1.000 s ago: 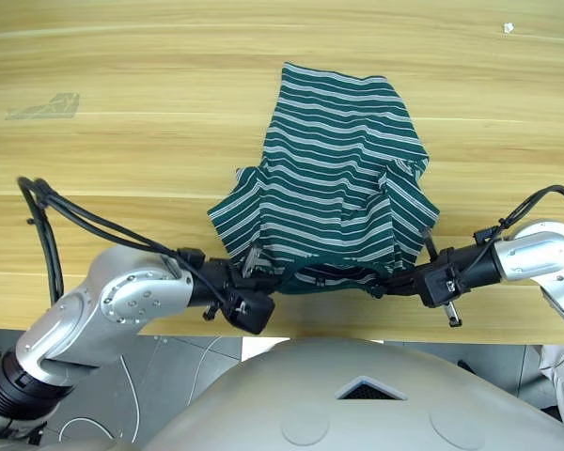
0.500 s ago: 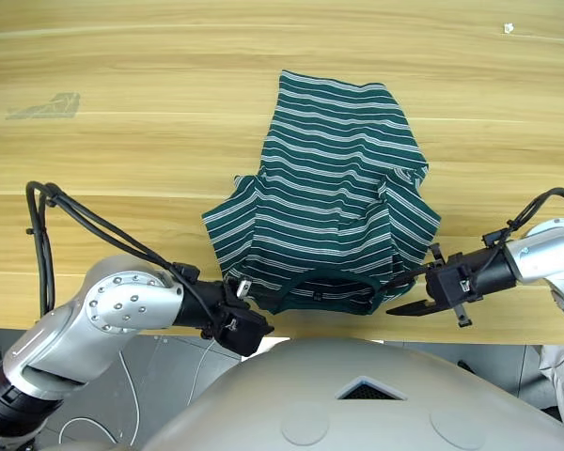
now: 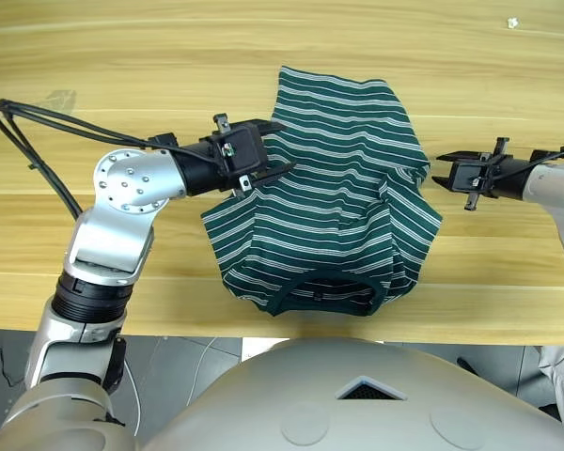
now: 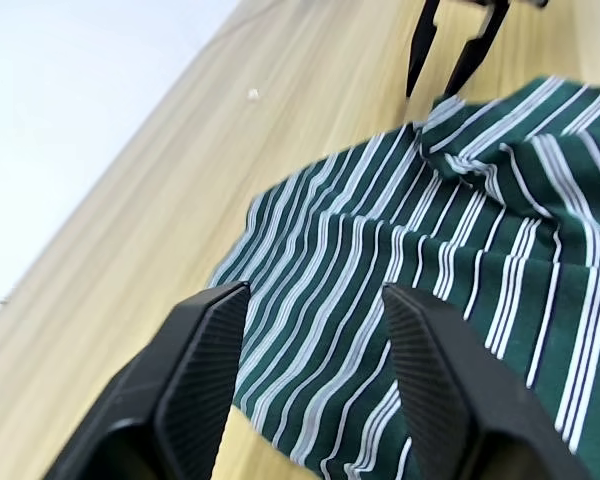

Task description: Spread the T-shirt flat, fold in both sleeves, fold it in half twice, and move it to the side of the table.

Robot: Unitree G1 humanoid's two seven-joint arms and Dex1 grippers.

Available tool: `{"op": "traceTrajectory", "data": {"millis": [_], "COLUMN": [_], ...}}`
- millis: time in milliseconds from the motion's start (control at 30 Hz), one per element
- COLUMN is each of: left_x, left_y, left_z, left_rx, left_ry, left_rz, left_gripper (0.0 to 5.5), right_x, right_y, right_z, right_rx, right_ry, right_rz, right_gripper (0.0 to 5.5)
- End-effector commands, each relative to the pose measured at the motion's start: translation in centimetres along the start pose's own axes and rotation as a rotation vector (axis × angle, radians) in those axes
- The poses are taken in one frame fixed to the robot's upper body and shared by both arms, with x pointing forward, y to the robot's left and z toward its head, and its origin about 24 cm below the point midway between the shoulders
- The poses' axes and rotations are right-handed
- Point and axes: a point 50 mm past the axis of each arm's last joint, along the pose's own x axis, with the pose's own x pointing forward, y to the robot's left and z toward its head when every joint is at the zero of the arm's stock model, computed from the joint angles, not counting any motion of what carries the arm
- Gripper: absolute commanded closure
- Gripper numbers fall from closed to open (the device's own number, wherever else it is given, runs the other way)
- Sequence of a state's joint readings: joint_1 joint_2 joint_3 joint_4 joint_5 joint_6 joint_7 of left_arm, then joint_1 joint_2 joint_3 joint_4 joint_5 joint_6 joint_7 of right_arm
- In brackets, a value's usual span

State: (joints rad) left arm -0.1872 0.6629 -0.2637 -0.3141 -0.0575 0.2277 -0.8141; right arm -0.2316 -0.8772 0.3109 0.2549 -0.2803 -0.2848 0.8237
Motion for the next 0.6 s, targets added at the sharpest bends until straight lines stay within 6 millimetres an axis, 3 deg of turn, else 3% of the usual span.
{"op": "traceTrajectory", "data": {"millis": [33, 233, 400, 600], "left_x": [1.0, 1.3, 2.0, 2.3], "left_y": [0.2, -0.5, -1.2, -1.2], "left_z": [-0.7, -1.6, -2.8, -2.8], "left_rx": [0.025, 0.011, -0.016, -0.027], "left_ry": [0.023, 0.036, 0.054, 0.041], "left_rz": [-0.004, -0.022, -0.04, -0.038], "left_gripper": [3.02, 3.02, 3.02, 3.02], "right_x": [-0.2, 1.7, 4.1, 4.9], "right_y": [0.2, 0.0, 0.4, 0.6], "right_z": [-0.4, -0.3, -0.6, -0.8], "right_rx": [-0.013, 0.006, 0.034, 0.036], "right_ry": [0.001, -0.04, -0.044, -0.059], "right_rz": [0.014, -0.055, -0.084, -0.097], "right_gripper": [3.58, 2.46, 2.46, 2.46]}}
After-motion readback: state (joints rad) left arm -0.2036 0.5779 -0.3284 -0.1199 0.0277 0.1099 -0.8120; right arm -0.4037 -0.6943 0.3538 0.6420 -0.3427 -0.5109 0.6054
